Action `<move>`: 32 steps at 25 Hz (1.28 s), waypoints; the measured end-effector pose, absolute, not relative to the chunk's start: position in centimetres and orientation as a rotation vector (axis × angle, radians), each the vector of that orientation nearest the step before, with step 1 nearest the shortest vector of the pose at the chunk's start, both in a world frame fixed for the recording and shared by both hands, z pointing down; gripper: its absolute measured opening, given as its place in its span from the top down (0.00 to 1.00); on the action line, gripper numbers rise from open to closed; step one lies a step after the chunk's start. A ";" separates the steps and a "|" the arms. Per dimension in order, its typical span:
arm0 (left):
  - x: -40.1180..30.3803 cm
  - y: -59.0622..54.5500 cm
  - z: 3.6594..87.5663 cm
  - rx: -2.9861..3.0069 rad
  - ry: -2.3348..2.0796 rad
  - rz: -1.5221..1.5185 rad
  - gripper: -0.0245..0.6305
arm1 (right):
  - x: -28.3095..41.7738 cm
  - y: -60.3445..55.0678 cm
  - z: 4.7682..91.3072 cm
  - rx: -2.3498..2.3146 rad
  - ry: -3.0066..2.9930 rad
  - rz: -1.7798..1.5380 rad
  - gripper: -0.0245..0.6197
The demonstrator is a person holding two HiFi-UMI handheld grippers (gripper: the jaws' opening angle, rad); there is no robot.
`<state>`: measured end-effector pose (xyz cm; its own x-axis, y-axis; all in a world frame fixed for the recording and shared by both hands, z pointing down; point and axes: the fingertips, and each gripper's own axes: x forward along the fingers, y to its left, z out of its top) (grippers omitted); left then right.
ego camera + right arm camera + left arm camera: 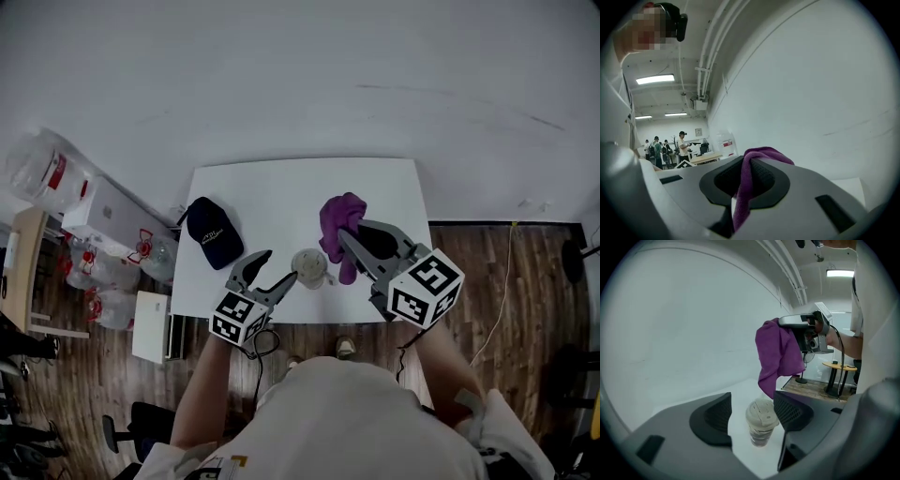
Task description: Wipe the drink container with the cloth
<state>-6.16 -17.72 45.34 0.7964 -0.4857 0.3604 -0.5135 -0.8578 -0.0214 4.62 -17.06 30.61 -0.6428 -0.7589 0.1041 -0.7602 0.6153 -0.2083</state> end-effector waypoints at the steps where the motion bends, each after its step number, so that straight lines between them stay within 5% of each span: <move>1: -6.6 -17.8 44.2 2.907 -0.833 0.505 0.54 | 4.2 -16.7 29.6 1.317 -2.833 0.330 0.88; 13: -14.0 -17.0 31.3 2.965 -1.089 0.162 0.84 | -3.7 -12.9 22.3 1.186 -2.862 -0.062 0.88; 32: -20.3 -13.4 32.8 2.878 -1.249 0.185 0.92 | -9.4 -10.3 25.3 0.933 -2.878 0.042 0.88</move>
